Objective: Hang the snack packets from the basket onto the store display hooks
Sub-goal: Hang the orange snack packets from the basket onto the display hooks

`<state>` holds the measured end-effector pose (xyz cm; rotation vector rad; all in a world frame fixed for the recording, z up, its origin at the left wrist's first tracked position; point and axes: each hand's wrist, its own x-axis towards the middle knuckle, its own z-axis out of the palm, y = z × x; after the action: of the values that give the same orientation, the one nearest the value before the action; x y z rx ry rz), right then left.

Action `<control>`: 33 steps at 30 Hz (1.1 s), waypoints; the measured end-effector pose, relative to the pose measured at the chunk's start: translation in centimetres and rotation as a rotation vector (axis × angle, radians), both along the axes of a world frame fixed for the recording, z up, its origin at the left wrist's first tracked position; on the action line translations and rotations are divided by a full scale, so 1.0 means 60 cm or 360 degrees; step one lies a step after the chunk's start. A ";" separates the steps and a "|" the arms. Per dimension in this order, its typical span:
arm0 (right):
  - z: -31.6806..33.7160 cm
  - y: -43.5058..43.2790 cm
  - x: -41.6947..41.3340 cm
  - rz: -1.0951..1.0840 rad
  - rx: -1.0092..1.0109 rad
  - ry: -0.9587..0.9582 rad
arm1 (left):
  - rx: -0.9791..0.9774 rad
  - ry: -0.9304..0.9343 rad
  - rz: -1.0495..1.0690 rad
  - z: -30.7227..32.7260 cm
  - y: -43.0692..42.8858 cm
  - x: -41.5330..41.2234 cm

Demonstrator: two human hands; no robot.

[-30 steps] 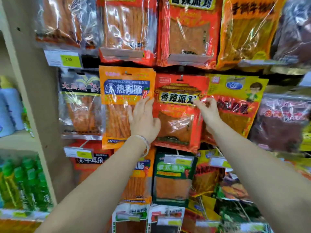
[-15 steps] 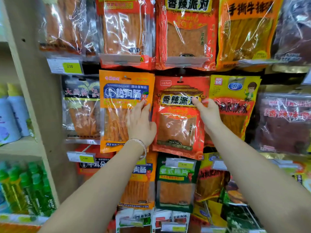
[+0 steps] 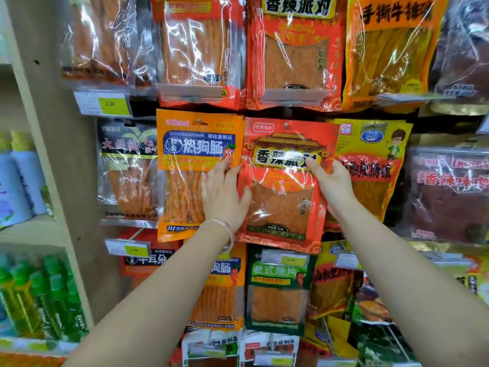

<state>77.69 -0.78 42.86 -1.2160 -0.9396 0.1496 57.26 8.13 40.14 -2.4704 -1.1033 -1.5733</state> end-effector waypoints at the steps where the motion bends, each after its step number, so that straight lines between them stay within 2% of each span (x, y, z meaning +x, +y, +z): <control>1: 0.000 0.000 -0.002 -0.0052 0.0005 -0.0034 | -0.0006 0.0016 0.0012 -0.001 0.000 -0.001; 6: -0.023 -0.001 -0.016 -0.0386 -0.0097 -0.0241 | -0.0019 0.0001 0.0007 -0.005 -0.003 -0.002; 10: -0.036 -0.008 -0.030 -0.0596 -0.0044 -0.0464 | -0.0033 -0.0019 0.0025 -0.001 -0.009 0.000; 14: -0.047 -0.017 -0.042 -0.0681 -0.0086 -0.0657 | -0.0003 0.0013 0.0062 0.000 -0.016 0.006; 18: -0.060 -0.037 -0.052 -0.0706 -0.0260 -0.0899 | -0.0003 0.0073 0.0131 0.002 -0.027 0.013; 20: -0.066 -0.051 -0.058 -0.0647 -0.0279 -0.0905 | -0.0013 0.0131 0.0165 -0.005 -0.039 0.019; 23: -0.074 -0.082 -0.069 -0.0566 -0.0209 -0.0868 | 0.0009 0.0117 0.0027 -0.016 -0.069 0.042; 29: -0.061 -0.144 -0.037 -0.0773 -0.0026 -0.0793 | 0.0036 0.0111 -0.0408 -0.012 -0.133 0.120; 33: -0.055 -0.173 0.042 -0.0938 -0.0129 -0.0626 | 0.0123 0.0183 -0.0492 -0.006 -0.150 0.176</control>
<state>80.19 -11.18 39.55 -1.5813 -0.8729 -0.5414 67.79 -0.86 39.77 -2.7409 -0.6569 -1.4798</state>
